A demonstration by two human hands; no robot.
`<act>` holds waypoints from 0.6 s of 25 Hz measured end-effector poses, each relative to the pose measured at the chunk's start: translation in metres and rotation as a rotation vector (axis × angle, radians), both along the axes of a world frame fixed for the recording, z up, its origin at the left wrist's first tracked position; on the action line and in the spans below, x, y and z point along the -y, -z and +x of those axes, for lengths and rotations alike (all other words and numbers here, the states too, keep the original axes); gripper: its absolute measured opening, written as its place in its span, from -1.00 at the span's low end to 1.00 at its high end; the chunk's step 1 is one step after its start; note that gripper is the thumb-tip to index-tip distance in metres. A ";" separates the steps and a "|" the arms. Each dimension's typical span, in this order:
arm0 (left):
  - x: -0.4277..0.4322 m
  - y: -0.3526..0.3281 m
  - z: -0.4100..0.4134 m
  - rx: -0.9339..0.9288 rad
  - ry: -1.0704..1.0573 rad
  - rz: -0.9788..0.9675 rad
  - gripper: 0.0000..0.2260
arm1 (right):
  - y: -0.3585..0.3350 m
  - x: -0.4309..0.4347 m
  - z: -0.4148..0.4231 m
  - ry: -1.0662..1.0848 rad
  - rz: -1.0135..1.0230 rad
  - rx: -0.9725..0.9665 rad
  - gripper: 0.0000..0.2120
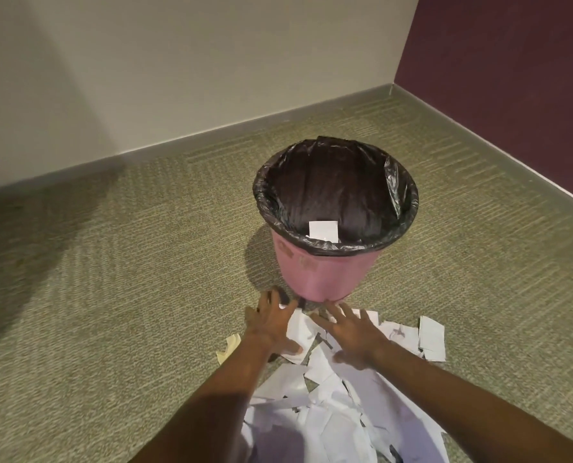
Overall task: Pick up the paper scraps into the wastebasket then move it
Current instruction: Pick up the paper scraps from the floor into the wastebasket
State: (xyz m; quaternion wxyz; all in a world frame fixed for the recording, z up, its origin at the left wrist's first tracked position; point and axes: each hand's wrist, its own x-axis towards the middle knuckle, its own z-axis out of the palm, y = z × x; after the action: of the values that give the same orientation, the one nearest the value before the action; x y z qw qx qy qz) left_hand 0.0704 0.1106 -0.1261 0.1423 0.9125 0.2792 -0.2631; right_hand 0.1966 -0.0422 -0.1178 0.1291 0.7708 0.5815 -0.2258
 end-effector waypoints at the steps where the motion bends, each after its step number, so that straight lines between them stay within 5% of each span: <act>1: 0.002 0.005 0.000 -0.034 0.021 -0.007 -0.02 | 0.003 -0.002 -0.004 -0.044 -0.034 0.013 -0.10; 6: 0.024 0.031 -0.007 -0.073 0.089 0.077 -0.02 | 0.020 0.017 -0.019 -0.143 -0.060 0.148 -0.15; 15: 0.027 0.024 0.002 0.071 0.035 0.063 -0.44 | 0.006 0.034 -0.010 0.020 0.071 0.033 -0.58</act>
State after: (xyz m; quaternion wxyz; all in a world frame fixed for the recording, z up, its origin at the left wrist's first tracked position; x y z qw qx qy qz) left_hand 0.0727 0.0833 -0.1497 0.1187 0.9301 0.2659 -0.2239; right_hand 0.1871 -0.0761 -0.1237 0.1090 0.7843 0.5792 -0.1938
